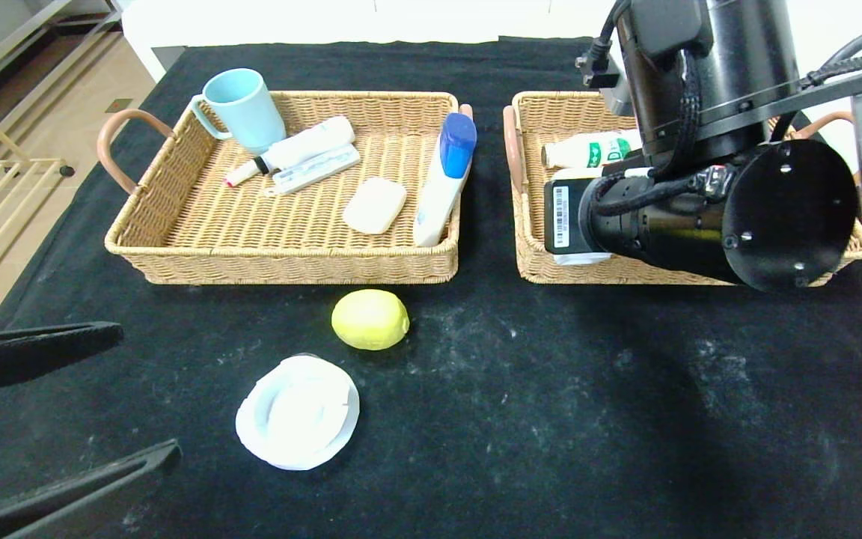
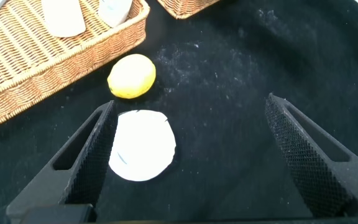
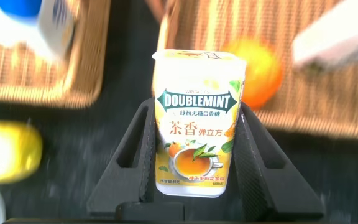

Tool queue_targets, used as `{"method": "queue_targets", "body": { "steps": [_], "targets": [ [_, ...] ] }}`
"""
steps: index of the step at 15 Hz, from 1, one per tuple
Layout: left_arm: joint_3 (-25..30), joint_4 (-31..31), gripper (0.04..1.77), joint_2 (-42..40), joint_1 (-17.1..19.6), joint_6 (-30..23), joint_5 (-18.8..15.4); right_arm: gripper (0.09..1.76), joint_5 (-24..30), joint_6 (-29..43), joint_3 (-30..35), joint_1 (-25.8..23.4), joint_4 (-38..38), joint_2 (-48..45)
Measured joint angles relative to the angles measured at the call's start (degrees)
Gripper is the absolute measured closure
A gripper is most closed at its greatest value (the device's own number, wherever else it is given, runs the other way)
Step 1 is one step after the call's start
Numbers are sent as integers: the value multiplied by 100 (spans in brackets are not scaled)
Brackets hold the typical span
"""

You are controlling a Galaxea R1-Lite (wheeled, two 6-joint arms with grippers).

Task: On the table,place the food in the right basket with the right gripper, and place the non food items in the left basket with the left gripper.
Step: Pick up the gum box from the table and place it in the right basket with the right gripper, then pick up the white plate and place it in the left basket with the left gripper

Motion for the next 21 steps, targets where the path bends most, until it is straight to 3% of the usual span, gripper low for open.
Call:
{"method": "queue_targets", "body": {
  "steps": [8, 14, 17, 21],
  "targets": [
    [-9, -11, 9, -30, 0, 2, 0, 105, 30, -1009, -10, -494, -2060, 518],
    [-26, -11, 9, -69, 0, 0, 0, 105, 28, -1095, -43, -652, -2221, 763],
    [-24, -5, 9, -72, 0, 2, -2, 75, 33, -1103, -48, -642, -2217, 772],
    [-22, -2, 9, -74, 0, 2, -2, 51, 22, -1103, -15, -642, -2215, 772]
  ]
}}
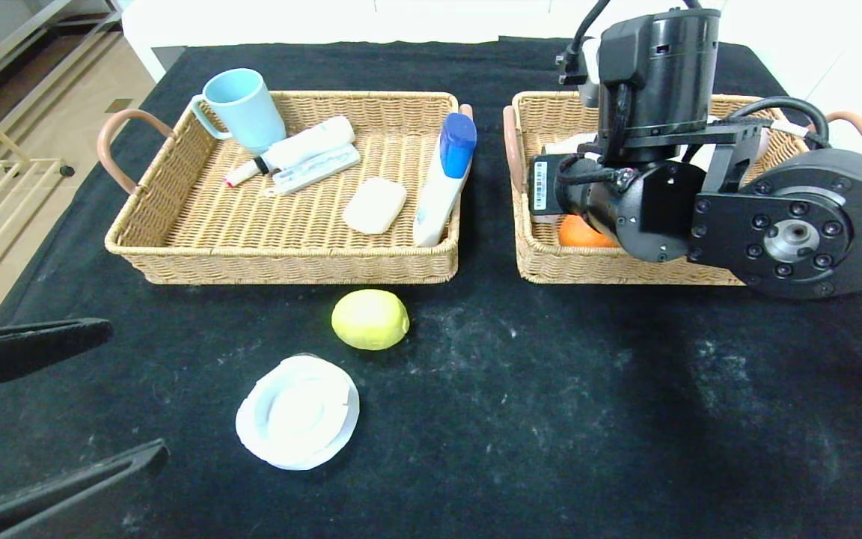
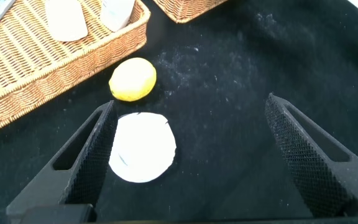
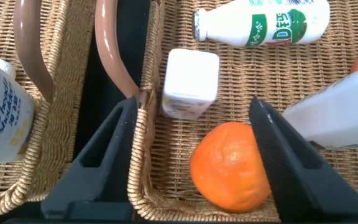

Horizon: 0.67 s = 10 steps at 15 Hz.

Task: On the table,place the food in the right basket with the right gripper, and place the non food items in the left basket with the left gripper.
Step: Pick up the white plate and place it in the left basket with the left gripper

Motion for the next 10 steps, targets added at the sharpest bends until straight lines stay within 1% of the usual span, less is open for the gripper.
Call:
{"method": "queue_targets", "body": {
  "steps": [6, 8, 10],
  "targets": [
    [2, 9, 9, 2, 0, -2, 9, 31, 22, 13, 113, 89, 9, -115],
    [-33, 59, 9, 16, 11, 23, 66, 28, 127, 11, 457, 246, 13, -347],
    [-59, 72, 9, 35, 32, 61, 157, 25, 433, 5, 1053, 475, 16, -708]
  ]
}}
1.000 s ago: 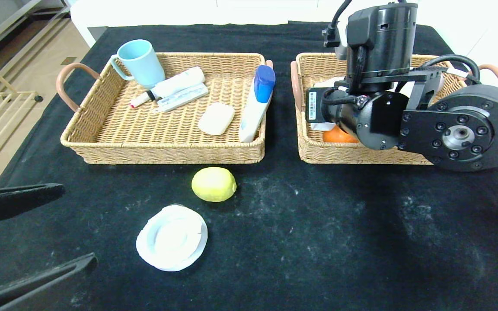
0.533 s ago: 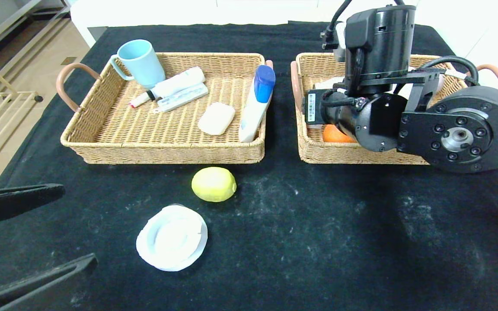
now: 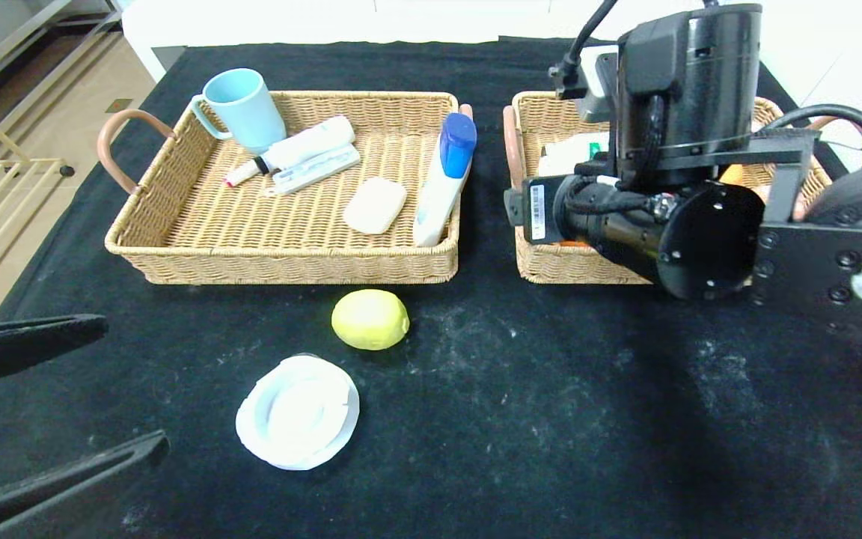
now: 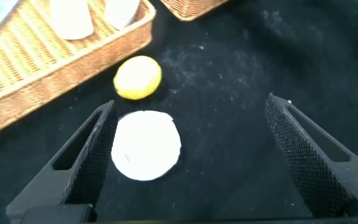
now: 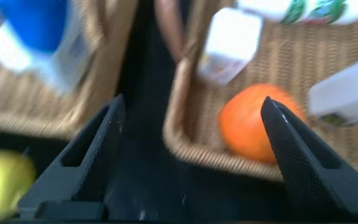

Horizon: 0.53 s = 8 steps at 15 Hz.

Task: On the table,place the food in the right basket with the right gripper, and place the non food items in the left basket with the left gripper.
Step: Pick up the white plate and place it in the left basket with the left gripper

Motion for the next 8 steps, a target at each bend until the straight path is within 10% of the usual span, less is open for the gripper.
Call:
{"method": "queue_targets", "body": {
  "steps": [8],
  "targets": [
    [39, 35, 9, 311, -5, 0, 57, 18, 2693, -814, 2795, 562, -29, -2024]
  ]
}}
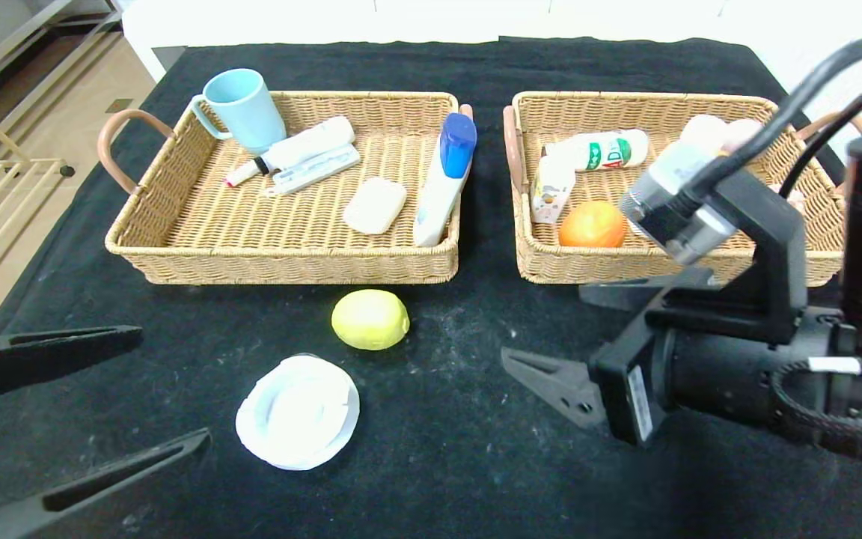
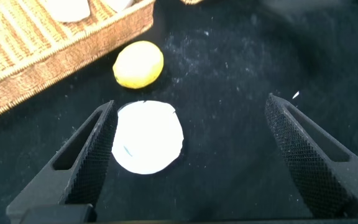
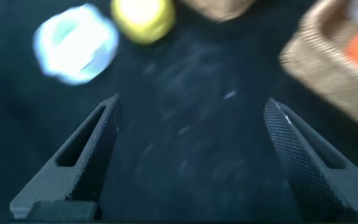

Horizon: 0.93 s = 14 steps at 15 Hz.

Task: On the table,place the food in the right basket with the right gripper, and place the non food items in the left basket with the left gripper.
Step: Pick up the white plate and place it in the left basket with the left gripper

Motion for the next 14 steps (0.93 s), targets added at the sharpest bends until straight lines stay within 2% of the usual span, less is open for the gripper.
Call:
{"method": "queue_targets", "body": {
  "steps": [2, 4, 6, 10, 14],
  "targets": [
    [5, 6, 9, 54, 2, -2, 11, 17, 452, -226, 516, -34, -358, -306],
    [2, 35, 9, 89, 2, -6, 17, 16, 923, -577, 1102, -144, -1106, -518],
    [2, 226, 9, 168, 6, -9, 182, 16, 1485, -811, 1687, -386, -1770, -708],
    [-69, 443, 9, 351, 0, 59, 494, 15, 1859, -874, 2414, -717, -2030, -1218],
    [-312, 468, 9, 544, -9, 267, 951, 15, 1933, -868, 2608, -772, -2024, -1727]
  ]
}}
